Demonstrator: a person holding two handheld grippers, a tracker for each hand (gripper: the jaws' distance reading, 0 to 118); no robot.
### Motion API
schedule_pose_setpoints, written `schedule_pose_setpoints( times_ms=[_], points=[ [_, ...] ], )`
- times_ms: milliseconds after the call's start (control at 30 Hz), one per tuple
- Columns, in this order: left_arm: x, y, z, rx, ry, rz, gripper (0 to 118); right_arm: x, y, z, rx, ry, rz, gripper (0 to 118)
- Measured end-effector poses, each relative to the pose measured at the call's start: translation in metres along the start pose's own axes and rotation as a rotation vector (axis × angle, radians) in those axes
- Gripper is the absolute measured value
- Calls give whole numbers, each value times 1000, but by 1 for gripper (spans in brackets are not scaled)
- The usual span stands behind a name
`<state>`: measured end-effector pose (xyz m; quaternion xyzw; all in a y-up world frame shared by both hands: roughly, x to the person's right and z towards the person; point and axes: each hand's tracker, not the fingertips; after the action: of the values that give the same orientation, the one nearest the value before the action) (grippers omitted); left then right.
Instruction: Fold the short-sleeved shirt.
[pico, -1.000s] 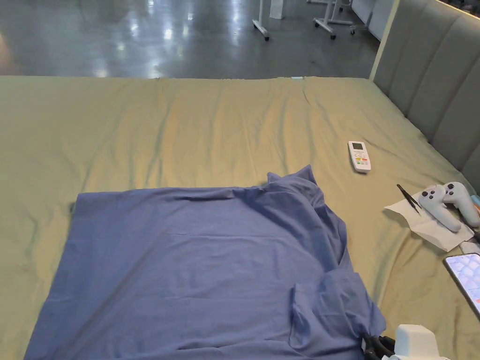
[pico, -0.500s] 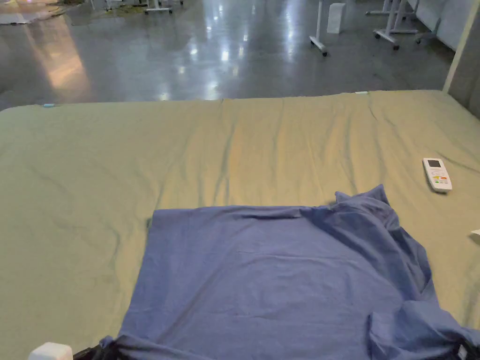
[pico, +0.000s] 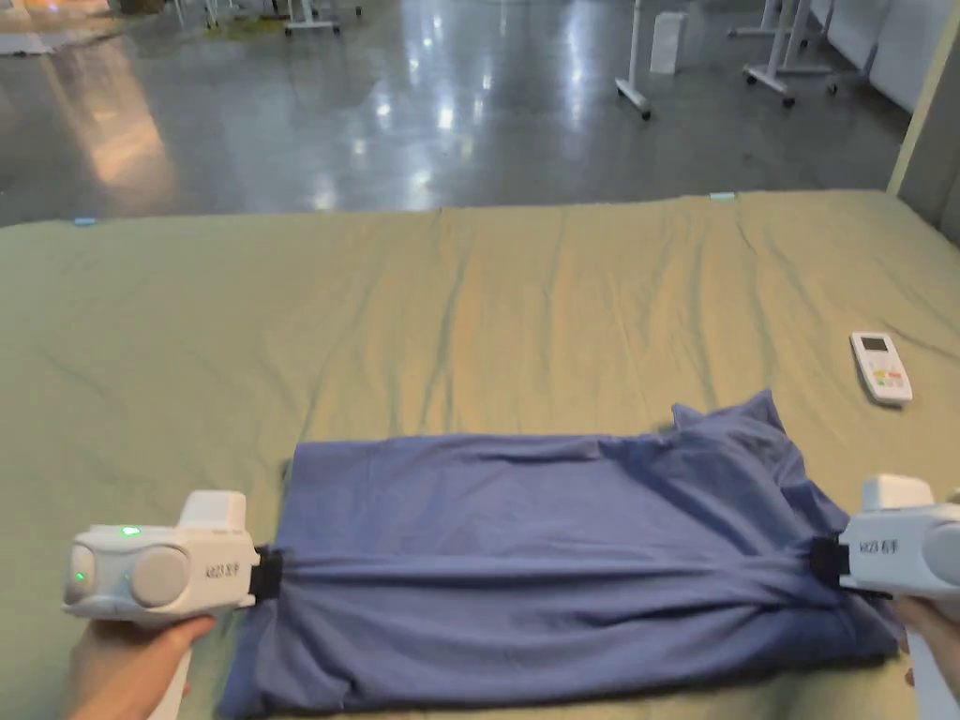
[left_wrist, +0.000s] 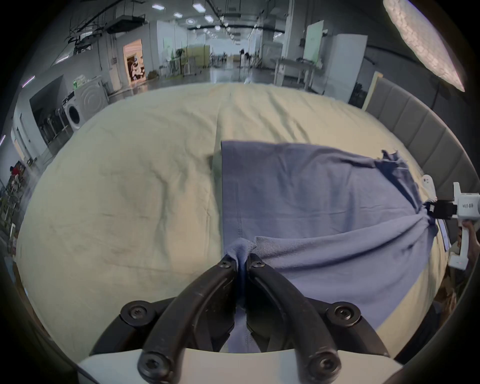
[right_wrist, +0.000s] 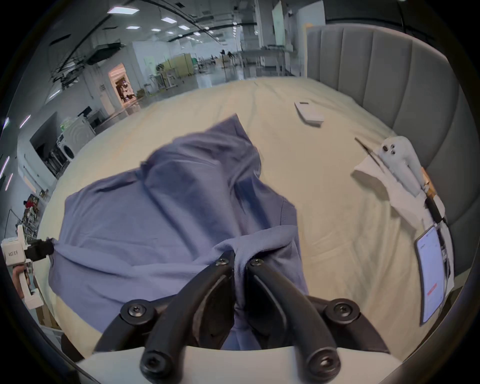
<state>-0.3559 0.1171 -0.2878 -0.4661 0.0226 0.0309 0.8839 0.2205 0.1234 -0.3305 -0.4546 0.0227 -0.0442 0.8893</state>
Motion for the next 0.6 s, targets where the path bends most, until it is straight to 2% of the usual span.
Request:
schedule_pose_setpoints(
  times_ms=[67, 100, 133, 233, 267, 300, 367, 500, 600],
  points=[
    [11, -6, 9, -27, 20, 71, 52, 8, -4, -14, -7, -4, -23, 41],
    [11, -10, 14, 1, 27, 80, 70, 11, -6, -13, 5, -29, -40, 52],
    [11, -13, 21, 44, 10, 106, 74, 19, -8, -6, 39, -45, -68, 59],
    [5, -23, 58, 158, -72, 107, 74, 35, -21, 37, 147, 39, -147, 66],
    [7, -28, 77, 228, -72, 80, 74, 43, -26, 53, 167, 59, -204, 69],
    [8, -31, 96, 274, -82, 46, 74, 50, -33, 71, 199, 111, -252, 69],
    [15, -40, 134, 355, -70, 5, 74, 55, -50, 101, 287, 186, -290, 69],
    [31, -74, 211, 549, -53, -67, 74, 36, -89, 173, 443, 130, -192, 69],
    [47, -112, 253, 657, -39, -134, 66, 4, -118, 217, 530, 69, -37, 69]
  ],
)
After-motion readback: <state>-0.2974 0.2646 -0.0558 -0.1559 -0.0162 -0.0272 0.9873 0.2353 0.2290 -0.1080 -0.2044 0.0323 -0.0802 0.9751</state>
